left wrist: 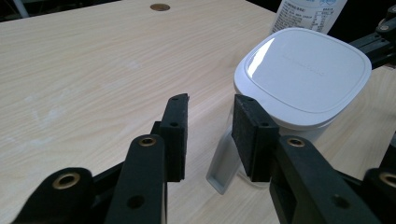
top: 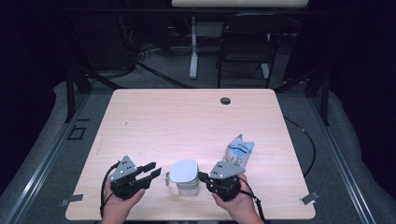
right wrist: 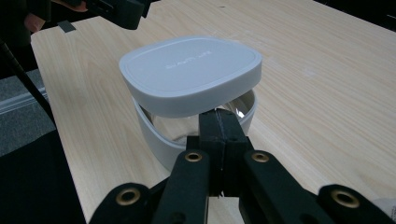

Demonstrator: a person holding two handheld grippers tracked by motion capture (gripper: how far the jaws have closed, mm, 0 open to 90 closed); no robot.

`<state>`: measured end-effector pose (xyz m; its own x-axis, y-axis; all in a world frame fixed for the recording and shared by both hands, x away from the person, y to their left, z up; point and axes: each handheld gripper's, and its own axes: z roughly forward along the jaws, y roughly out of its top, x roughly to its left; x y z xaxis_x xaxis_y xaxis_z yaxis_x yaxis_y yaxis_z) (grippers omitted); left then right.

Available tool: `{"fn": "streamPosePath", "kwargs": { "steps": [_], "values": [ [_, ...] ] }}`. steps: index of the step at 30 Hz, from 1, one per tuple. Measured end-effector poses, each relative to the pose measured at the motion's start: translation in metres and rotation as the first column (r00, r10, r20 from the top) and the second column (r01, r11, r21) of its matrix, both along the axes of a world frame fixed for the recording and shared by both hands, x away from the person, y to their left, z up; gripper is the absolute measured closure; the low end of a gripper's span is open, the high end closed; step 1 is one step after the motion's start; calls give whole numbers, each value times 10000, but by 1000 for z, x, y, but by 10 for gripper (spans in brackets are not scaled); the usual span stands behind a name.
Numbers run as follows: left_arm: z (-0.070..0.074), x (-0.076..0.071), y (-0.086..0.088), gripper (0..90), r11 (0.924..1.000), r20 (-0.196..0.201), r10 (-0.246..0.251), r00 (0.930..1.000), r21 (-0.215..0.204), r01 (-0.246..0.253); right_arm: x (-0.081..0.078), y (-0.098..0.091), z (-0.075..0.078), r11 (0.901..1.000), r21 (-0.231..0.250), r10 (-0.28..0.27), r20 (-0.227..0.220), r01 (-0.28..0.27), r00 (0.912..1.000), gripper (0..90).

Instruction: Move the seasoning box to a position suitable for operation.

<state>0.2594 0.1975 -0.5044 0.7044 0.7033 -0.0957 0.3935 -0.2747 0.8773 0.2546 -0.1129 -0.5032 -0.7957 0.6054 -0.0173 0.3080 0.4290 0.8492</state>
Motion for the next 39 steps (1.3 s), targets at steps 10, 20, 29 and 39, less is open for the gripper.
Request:
{"fn": "streamPosePath", "kwargs": {
  "steps": [10, 20, 29, 39],
  "values": [
    [-1, 2, 7, 644, 9998, -45, 192, 9998, 27, -192, 0, 4, 11, 10000, -58, 21, 78, -20, 10000, 900],
    [-2, 4, 9, 620, 9994, -98, 357, 9993, -28, -357, -1, 5, 16, 10000, 52, 54, 70, -54, 10000, 900],
    [-3, 5, 8, 619, 9994, -142, 354, 9993, 48, -354, 1, 10, 22, 9998, 150, 116, 163, -119, 9998, 900],
    [-4, 5, 9, 620, 9990, -173, 434, 9989, 82, -433, 4, 17, 29, 9996, 198, 210, 200, -214, 9996, 900]
  ]
}}
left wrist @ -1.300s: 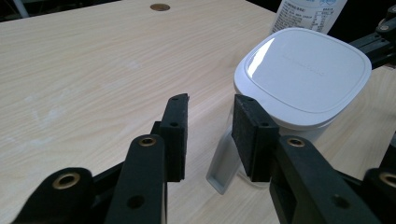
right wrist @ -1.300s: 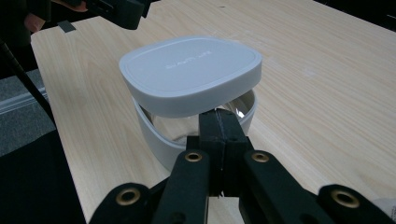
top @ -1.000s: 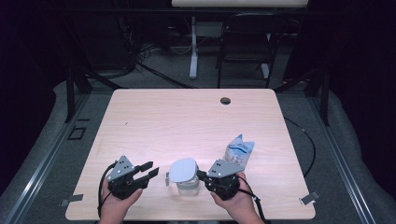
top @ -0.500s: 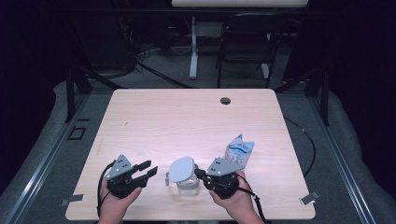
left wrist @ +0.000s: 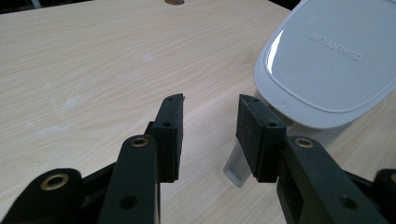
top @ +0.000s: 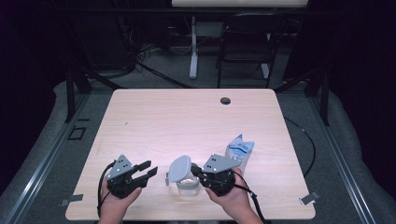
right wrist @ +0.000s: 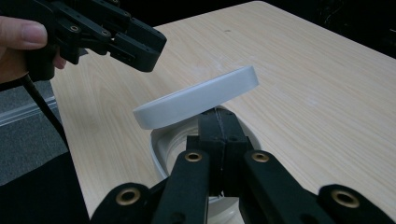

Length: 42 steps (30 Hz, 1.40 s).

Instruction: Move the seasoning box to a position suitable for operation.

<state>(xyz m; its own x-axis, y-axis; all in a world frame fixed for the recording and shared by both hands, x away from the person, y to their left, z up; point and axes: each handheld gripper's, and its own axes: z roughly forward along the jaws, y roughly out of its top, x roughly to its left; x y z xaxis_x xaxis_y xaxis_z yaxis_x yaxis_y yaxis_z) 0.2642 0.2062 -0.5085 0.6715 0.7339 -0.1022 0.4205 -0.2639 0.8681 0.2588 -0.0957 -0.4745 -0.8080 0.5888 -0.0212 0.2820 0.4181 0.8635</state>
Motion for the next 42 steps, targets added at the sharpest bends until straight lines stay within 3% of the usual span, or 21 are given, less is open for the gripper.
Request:
{"fn": "streamPosePath", "kwargs": {
  "steps": [25, 35, 42],
  "values": [
    [-2, 1, -1, 625, 10000, -79, -62, 9999, 65, 62, 4, 23, 19, 9989, -25, 465, 272, -464, 9985, 900],
    [-3, 1, -1, 624, 10000, -156, -68, 9999, 54, 69, 4, 37, 21, 9973, 29, 727, 367, -728, 9967, 900],
    [-3, 2, -1, 620, 10000, -137, -32, 9999, 53, 33, 4, 35, 19, 9979, -54, 652, 397, -651, 9971, 895]
  ]
}}
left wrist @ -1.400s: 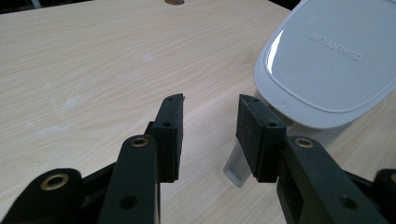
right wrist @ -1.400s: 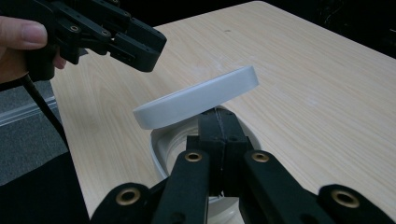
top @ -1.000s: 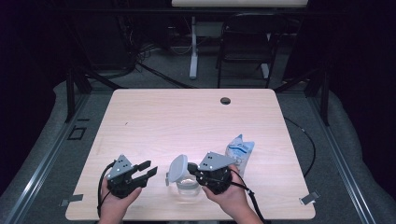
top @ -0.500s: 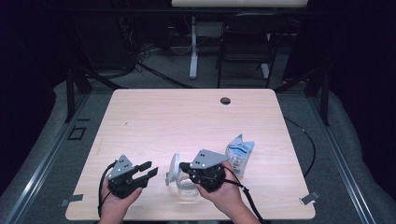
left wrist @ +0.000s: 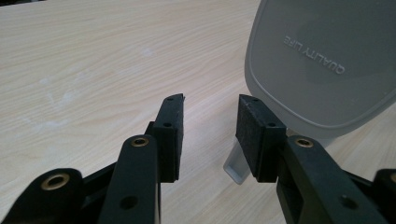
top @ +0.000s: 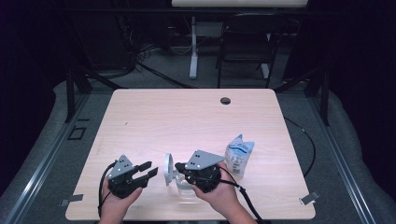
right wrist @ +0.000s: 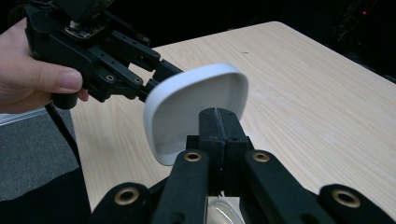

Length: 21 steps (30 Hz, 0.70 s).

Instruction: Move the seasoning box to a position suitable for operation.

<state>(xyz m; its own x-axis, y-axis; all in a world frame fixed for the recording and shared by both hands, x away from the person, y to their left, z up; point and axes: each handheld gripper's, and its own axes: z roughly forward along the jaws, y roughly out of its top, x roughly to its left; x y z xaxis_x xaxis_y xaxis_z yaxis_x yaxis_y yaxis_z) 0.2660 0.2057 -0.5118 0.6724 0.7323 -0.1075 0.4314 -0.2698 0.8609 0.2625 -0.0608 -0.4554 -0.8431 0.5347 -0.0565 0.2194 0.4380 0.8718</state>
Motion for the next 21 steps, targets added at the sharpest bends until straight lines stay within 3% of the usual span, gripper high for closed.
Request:
{"fn": "streamPosePath", "kwargs": {
  "steps": [8, 21],
  "values": [
    [-2, 1, 0, 601, 10000, 4, 73, 10000, -67, -73, 0, -11, -3, 9996, -58, -289, 90, 289, 9995, 830],
    [-5, 4, 2, 597, 9974, -182, 542, 9984, -464, -550, -8, -46, -10, 9946, 214, -1015, 174, 1011, 9947, 609]
  ]
}}
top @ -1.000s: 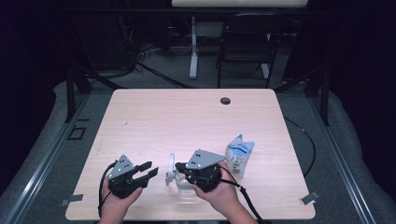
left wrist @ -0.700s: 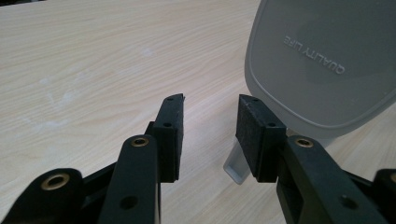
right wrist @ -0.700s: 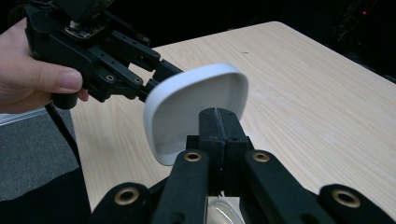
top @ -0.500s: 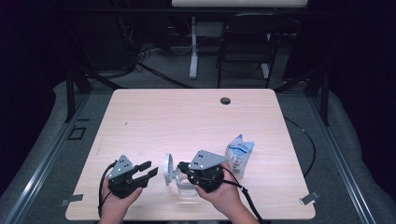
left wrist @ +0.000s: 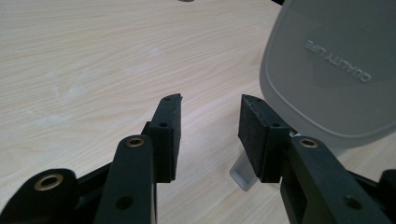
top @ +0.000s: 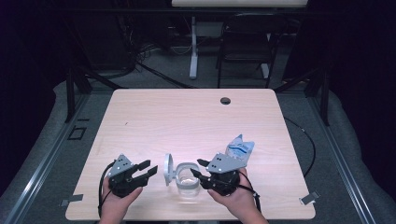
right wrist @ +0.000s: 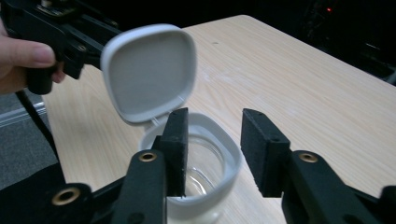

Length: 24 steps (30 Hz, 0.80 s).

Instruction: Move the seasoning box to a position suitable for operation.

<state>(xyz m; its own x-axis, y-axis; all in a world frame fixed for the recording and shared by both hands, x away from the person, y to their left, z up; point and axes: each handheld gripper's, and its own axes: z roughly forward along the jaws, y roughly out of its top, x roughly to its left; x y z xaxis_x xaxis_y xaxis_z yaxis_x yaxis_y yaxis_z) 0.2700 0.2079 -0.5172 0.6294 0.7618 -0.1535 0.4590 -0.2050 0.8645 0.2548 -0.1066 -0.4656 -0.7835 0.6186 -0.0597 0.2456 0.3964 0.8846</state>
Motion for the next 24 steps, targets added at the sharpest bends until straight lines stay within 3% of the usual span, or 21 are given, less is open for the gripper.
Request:
{"fn": "streamPosePath", "kwargs": {
  "steps": [6, 11, 24],
  "values": [
    [-1, 1, 1, 570, 10000, 4, 67, 10000, -26, -67, 0, -23, -11, 9984, -6, -573, -159, 573, 9982, 567],
    [-3, 1, 1, 557, 9999, 20, -76, 10000, 74, 76, -4, -41, -17, 9964, -178, -834, 2, 834, 9965, 544],
    [-7, 2, 8, 549, 9996, -109, 245, 9996, 167, -243, -7, -82, -30, 9847, 357, -1700, -120, 1703, 9854, 529]
  ]
}}
